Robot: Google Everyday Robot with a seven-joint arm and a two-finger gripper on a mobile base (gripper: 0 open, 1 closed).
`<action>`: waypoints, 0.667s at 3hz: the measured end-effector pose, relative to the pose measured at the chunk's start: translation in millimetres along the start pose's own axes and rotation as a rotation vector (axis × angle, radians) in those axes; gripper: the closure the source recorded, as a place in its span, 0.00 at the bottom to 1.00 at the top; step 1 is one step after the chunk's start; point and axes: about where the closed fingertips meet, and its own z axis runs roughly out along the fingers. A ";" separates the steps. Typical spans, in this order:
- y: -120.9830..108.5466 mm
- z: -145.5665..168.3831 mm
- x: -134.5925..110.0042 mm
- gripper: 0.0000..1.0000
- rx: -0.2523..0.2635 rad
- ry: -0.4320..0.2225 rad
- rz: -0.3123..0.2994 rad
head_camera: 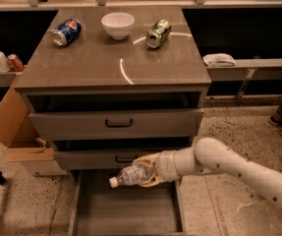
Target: Pick blue plastic bottle from bottom drawer and place on counter
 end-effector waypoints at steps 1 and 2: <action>-50.7 -40.7 -40.0 1.00 0.004 -0.052 -0.077; -50.9 -40.9 -40.2 1.00 0.004 -0.052 -0.078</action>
Offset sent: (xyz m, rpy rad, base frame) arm 0.0090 -0.0008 0.0682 0.0299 -0.0518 0.0548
